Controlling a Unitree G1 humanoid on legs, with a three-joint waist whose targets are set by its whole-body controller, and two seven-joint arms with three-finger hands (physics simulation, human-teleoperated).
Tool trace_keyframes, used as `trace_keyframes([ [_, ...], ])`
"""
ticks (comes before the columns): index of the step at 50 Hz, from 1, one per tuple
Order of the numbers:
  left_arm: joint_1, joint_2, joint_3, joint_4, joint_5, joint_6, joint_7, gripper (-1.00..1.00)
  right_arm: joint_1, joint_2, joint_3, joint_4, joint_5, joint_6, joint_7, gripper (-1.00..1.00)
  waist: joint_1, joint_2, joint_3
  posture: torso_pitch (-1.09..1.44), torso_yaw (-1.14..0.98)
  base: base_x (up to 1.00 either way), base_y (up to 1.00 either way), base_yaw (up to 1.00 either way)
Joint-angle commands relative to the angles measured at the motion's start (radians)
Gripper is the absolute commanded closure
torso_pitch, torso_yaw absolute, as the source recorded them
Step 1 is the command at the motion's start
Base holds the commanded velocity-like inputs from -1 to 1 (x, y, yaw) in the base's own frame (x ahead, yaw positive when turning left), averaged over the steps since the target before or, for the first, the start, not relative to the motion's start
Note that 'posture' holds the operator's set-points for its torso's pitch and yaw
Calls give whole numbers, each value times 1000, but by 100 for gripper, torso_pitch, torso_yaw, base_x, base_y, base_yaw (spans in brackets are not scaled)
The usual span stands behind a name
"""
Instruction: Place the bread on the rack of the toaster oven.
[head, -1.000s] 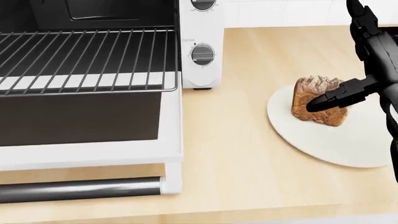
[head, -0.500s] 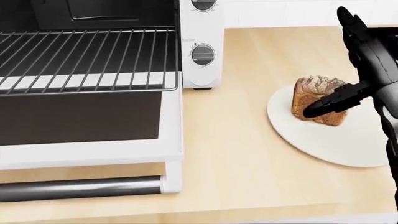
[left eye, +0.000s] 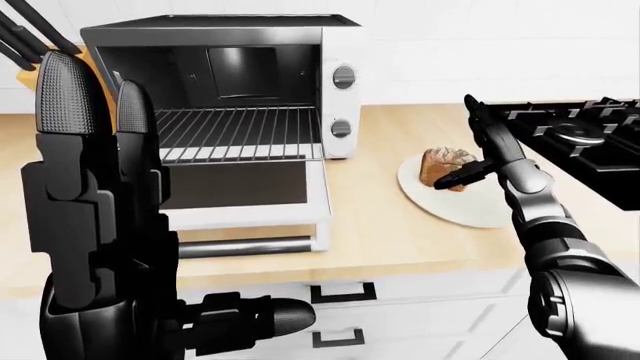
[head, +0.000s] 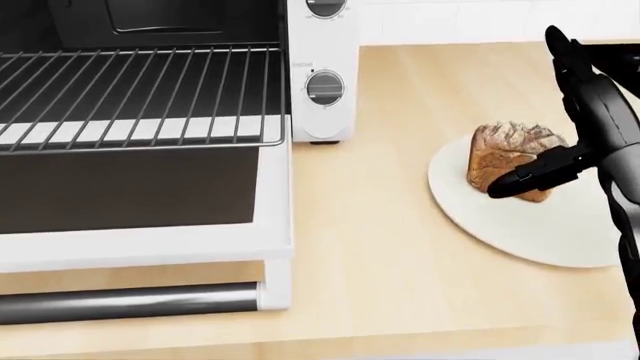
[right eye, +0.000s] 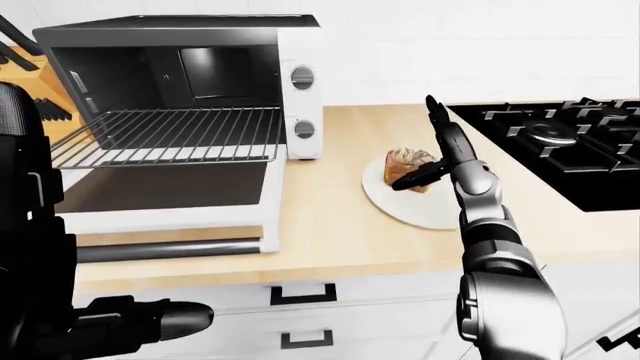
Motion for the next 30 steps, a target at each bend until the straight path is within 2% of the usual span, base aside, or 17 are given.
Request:
trace_keyframes([
  [1,-11,-2,-1,-24,-1,-13,2,-100,-39,-15,-7,-38,9,-26,-10,-100,0,-6,-11,-20,0,0,0,0],
  [30,-13,5,-5,-24,-3,-7,7,-100,-57,-16,-8,0,-11,-14,-34,-100,3,-8,-11,-20,0,0,0,0],
])
